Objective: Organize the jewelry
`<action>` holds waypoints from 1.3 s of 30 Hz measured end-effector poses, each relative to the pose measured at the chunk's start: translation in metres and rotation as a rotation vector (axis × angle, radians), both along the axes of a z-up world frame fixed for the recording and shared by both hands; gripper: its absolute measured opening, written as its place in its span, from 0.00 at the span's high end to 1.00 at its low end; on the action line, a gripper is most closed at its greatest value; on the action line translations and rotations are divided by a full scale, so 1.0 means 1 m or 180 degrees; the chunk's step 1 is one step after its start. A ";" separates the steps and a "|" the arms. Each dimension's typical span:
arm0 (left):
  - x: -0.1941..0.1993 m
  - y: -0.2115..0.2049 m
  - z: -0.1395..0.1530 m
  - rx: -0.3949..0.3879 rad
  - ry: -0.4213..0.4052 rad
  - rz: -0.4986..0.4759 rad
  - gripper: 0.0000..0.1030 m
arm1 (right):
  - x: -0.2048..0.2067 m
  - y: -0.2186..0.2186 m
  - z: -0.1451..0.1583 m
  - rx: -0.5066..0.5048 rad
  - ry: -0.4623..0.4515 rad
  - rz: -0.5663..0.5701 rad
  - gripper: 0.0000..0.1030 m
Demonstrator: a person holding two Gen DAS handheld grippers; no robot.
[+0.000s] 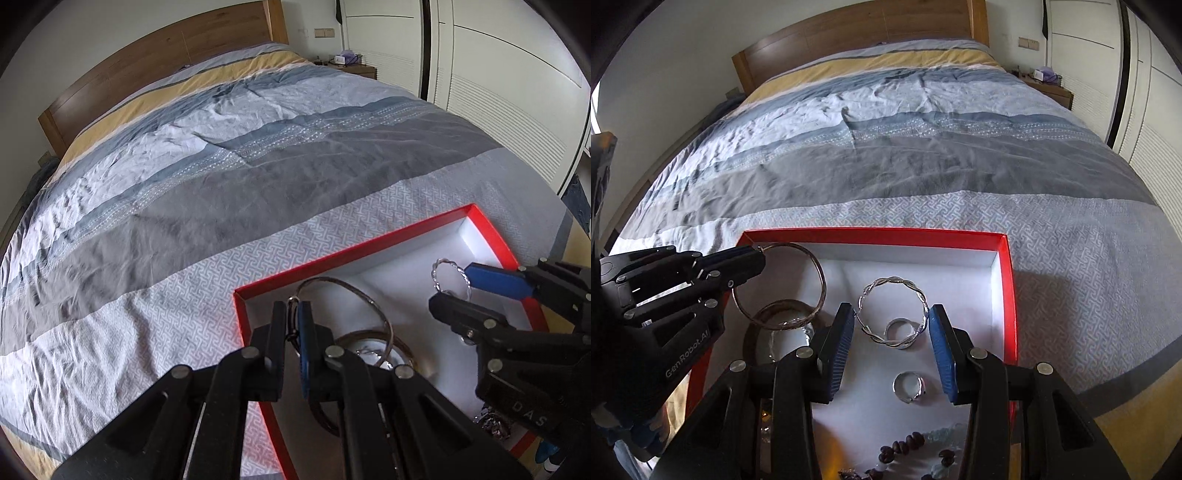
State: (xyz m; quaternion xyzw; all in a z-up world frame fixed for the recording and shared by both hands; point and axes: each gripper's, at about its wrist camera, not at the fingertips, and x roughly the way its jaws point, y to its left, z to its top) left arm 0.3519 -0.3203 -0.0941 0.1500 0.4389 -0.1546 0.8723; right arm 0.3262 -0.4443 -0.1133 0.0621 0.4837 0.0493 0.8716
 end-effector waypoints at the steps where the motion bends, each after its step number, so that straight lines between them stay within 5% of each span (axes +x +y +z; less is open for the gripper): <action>1: 0.001 0.000 -0.003 0.0015 0.0014 0.0009 0.95 | 0.002 -0.001 -0.003 -0.0015 0.0036 -0.0006 0.60; 17: -0.001 0.000 -0.018 0.0109 0.0054 0.0061 0.94 | 0.011 0.009 -0.017 -0.0489 0.0279 0.0132 0.58; 22: -0.001 0.007 -0.013 -0.0059 0.0131 0.0099 0.93 | -0.001 0.003 -0.007 -0.0472 0.0234 0.0030 0.55; 25: -0.008 0.011 -0.001 -0.0170 0.0097 0.0092 0.90 | -0.015 -0.003 0.007 -0.0417 0.0177 -0.0076 0.54; 28: -0.023 0.016 0.020 -0.0260 -0.0001 0.0089 0.70 | -0.032 -0.006 0.025 -0.0399 0.0095 -0.0199 0.52; 39: -0.101 0.060 0.102 -0.0587 -0.0374 0.0186 0.56 | -0.105 0.035 0.109 -0.0254 -0.0320 -0.0174 0.41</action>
